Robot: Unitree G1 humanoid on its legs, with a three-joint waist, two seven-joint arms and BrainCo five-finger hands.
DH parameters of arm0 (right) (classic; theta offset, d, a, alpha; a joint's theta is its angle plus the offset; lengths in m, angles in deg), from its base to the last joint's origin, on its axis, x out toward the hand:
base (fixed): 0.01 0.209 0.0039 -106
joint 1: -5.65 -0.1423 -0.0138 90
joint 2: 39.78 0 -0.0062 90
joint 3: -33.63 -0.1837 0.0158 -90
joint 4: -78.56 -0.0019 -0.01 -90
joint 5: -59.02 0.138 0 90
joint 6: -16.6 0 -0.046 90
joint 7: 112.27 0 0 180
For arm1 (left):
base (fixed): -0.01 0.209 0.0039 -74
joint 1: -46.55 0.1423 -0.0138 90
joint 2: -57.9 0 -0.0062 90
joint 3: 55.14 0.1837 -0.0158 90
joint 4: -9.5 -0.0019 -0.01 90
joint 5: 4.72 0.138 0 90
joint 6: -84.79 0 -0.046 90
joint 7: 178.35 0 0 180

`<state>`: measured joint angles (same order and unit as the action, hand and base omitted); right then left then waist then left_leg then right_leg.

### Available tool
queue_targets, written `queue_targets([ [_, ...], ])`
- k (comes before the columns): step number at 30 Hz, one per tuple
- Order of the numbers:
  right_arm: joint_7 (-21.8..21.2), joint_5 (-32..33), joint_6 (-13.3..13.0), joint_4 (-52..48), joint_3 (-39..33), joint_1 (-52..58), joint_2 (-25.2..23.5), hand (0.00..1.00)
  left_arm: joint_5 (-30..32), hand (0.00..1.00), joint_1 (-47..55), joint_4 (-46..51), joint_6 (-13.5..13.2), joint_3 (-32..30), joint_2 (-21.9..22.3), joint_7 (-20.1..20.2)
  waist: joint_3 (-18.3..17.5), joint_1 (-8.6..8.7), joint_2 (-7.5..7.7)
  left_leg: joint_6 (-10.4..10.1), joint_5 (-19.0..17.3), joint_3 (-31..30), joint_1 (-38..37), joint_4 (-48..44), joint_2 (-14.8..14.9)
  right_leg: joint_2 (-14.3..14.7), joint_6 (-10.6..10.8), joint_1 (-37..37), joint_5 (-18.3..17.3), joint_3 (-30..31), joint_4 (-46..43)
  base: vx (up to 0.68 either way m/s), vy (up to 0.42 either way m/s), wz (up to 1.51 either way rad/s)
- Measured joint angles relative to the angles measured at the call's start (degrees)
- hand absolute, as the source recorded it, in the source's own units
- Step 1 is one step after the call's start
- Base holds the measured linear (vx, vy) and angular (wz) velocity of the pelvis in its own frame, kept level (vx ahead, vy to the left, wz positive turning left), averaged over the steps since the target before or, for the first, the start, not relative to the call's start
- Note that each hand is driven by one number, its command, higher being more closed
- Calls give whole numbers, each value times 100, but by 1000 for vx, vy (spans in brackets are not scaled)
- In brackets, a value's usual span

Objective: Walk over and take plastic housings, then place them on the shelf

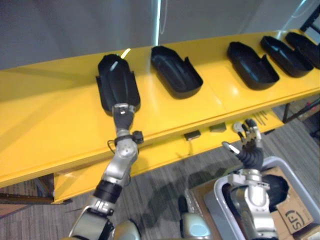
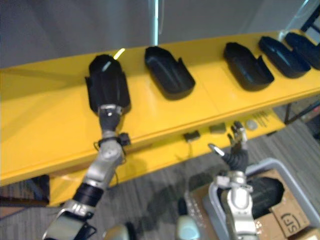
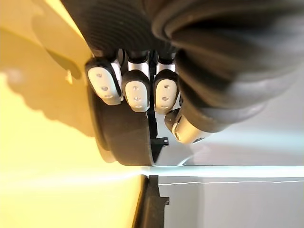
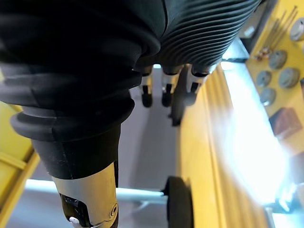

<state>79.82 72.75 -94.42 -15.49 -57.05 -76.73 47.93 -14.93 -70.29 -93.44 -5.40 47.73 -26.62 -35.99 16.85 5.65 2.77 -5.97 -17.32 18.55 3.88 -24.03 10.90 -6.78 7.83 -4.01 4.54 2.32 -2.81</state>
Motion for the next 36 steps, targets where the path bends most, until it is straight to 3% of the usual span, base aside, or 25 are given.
queue_targets([
  [11, -119, 2, 0, -5, 0, 4, 22, 0, -4, 100, -85, -127, 23, -108, -21, -79, 67, 6, -101, 3, 43, 72, -110, 165, -45, -13, -29, 0, -20, 85, 0, 7, 10, -2],
  [12, -119, 1, 0, -4, -1, -2, 21, 0, -11, 0, -83, -127, -2, -125, -21, -77, 70, 3, -106, -3, 55, 71, -114, 176, -44, -9, -28, 0, -19, 77, -1, 0, 0, 0],
  [15, -120, -2, -2, -16, -3, -2, 20, 0, -97, 0, 93, 43, -78, -202, -21, -51, 70, 6, -108, -15, 118, 94, -215, 306, -76, -16, -29, 18, -20, 79, -27, 4, 2, -1],
  [19, -118, -109, -2, -195, -44, 19, 3, 0, -334, 0, 1292, 1857, -283, -314, 8, 64, 85, 11, -136, -41, 264, 112, -382, 609, -139, -28, -55, 32, -45, 64, -57, 4, -3, 2],
  [23, -92, -125, 9, -642, -126, 179, -92, 0, -623, 0, 2713, 3157, -366, -304, 229, 654, 96, -39, -285, -50, 284, 5, -530, 697, -156, -52, -33, 239, -138, -93, -56, 10, 7, 14],
  [25, -73, -124, 39, -780, -167, 274, -156, 0, -1042, 0, 3331, 3355, -455, -321, 211, 1193, 83, -106, -319, -52, 320, -10, -578, 762, -176, -67, -23, 281, -151, -123, -48, 1, 13, 13],
  [28, -79, -103, 121, -883, -321, 493, -214, 0, -1791, 0, 4088, 3563, -611, -308, 192, 2342, 69, -185, -335, -49, 329, -115, -576, 768, -181, -95, -14, 402, -161, -284, 23, 1, 13, 20],
  [30, -93, -97, 121, -886, -453, 508, -214, 0, -2556, 0, 4589, 3894, -867, -271, 127, 3854, 29, -183, -384, -41, 335, -194, -529, 764, -192, -137, -14, 417, -160, -370, 37, 7, 34, 16],
  [32, -105, -91, 123, -885, -498, 494, -204, 0, -3068, 0, 4705, 4185, -1176, -303, -30, 4656, -23, -190, -446, -29, 349, -238, -494, 759, -212, -160, -10, 416, -157, -407, 49, 19, 37, 13],
  [33, -126, -84, 123, -885, -496, 468, -200, 0, -3278, 0, 4722, 4411, -1402, -484, -102, 4923, -64, -200, -496, -27, 358, -249, -494, 763, -219, -167, -6, 417, -155, -413, 51, 15, 35, 6],
  [36, -490, 340, 123, -885, -505, 439, -169, 0, -3473, 0, 4689, 4630, -1999, -1254, -89, 4899, -255, -208, -618, -12, 409, -324, -509, 836, -266, -213, 10, 483, -145, -527, 113, 13, 22, 12],
])
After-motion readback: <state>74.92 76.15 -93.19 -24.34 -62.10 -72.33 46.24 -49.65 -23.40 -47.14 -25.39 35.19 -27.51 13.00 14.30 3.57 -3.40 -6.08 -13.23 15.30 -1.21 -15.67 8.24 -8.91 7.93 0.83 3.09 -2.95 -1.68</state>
